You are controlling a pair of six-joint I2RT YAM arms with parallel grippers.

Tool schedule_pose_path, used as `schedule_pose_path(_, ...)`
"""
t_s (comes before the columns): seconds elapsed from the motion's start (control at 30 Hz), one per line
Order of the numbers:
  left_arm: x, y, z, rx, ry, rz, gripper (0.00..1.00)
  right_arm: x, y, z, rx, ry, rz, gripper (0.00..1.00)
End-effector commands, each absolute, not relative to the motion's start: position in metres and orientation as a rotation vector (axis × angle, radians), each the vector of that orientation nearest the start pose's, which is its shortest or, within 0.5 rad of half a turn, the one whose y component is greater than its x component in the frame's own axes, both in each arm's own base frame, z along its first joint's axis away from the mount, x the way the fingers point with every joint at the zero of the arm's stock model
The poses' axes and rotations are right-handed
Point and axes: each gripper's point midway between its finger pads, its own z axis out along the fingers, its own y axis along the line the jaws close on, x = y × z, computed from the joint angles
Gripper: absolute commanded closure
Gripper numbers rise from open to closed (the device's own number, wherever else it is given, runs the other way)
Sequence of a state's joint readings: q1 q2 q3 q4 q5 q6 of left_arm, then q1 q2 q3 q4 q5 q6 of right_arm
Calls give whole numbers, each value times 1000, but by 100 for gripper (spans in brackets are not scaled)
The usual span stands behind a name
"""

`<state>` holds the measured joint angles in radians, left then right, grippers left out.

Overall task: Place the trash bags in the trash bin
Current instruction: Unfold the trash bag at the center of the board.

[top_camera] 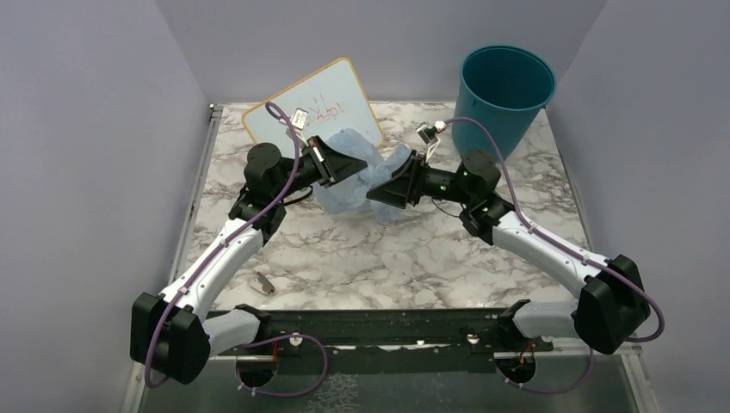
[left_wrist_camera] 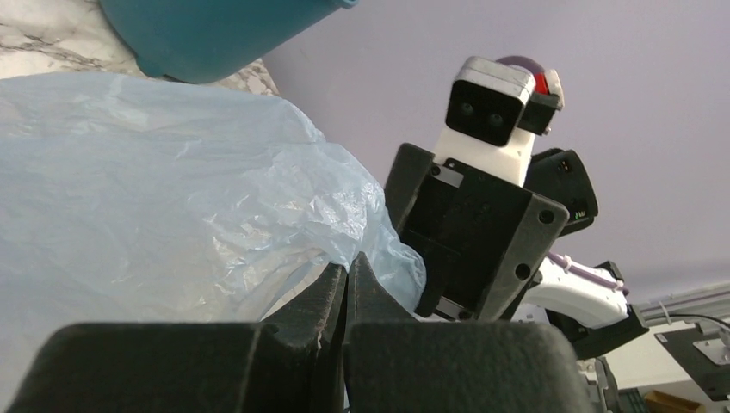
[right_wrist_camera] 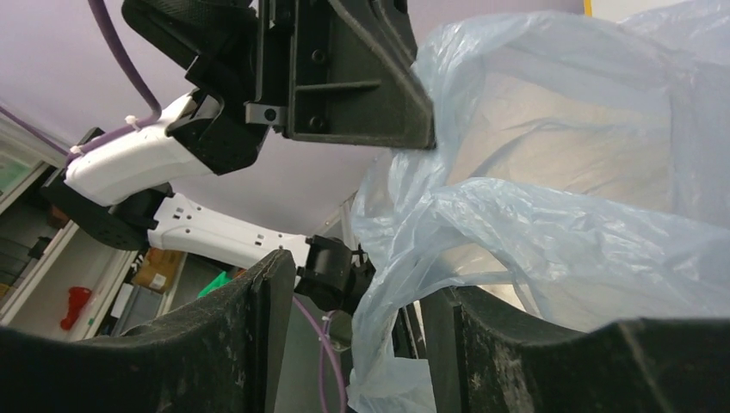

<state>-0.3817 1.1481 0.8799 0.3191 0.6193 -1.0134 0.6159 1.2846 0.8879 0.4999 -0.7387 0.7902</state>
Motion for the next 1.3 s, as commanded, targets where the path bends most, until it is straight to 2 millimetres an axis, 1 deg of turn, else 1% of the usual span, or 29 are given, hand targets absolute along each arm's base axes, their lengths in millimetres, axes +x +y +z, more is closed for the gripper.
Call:
schedule_pose_path(0.0, 272, -267, 349, 86, 1704, -1580, 100, 244, 339, 324, -506, 1630, 1595, 40)
schedule_pose_path(0.1, 267, -272, 350, 107, 1710, -1602, 100, 254, 339, 324, -485, 1639, 1544, 41)
schedule_pose_path(0.2, 263, -272, 356, 135, 1695, -1605, 100, 263, 338, 327, -457, 1643, 1497, 42)
schedule_pose_path(0.3, 261, -271, 361, 135, 1678, -1601, 100, 269, 336, 324, -448, 1665, 1447, 41)
schedule_pose_path(0.37, 261, -272, 361, 142, 1685, -1608, 100, 270, 334, 325, -435, 1657, 1427, 40)
schedule_pose_path(0.43, 261, -272, 359, 141, 1692, -1611, 100, 267, 334, 330, -465, 1635, 1433, 45)
schedule_pose_path(0.47, 262, -272, 358, 138, 1693, -1610, 100, 265, 334, 331, -478, 1632, 1440, 51)
schedule_pose_path(0.5, 262, -272, 358, 138, 1691, -1605, 100, 263, 336, 332, -491, 1630, 1452, 60)
schedule_pose_path(0.57, 262, -272, 361, 146, 1683, -1601, 100, 259, 338, 332, -514, 1635, 1481, 75)
schedule_pose_path(0.63, 261, -273, 363, 164, 1679, -1604, 83, 258, 339, 329, -509, 1641, 1497, 86)
schedule_pose_path(0.67, 260, -273, 363, 173, 1676, -1604, 75, 259, 338, 329, -490, 1644, 1494, 89)
schedule_pose_path(0.73, 259, -271, 364, 182, 1671, -1592, 49, 263, 335, 327, -447, 1651, 1477, 91)
schedule_pose_path(0.77, 259, -269, 362, 184, 1671, -1578, 40, 266, 334, 325, -418, 1670, 1460, 92)
schedule_pose_path(0.83, 259, -264, 358, 187, 1677, -1549, 29, 273, 330, 321, -361, 1704, 1429, 94)
schedule_pose_path(0.93, 255, -258, 351, 242, 1691, -1503, 17, 277, 329, 322, -308, 1711, 1437, 96)
schedule_pose_path(0.97, 253, -258, 345, 269, 1715, -1486, 14, 277, 329, 325, -304, 1702, 1453, 96)
schedule_pose_path(1.0, 250, -259, 343, 312, 1724, -1482, 12, 274, 331, 328, -312, 1692, 1478, 96)
schedule_pose_path(1.07, 241, -265, 339, 417, 1736, -1511, 12, 270, 335, 332, -327, 1684, 1523, 96)
schedule_pose_path(1.13, 236, -270, 335, 485, 1740, -1546, 12, 266, 338, 337, -342, 1663, 1569, 96)
schedule_pose_path(1.27, 233, -278, 329, 530, 1736, -1557, 12, 264, 340, 345, -331, 1640, 1618, 95)
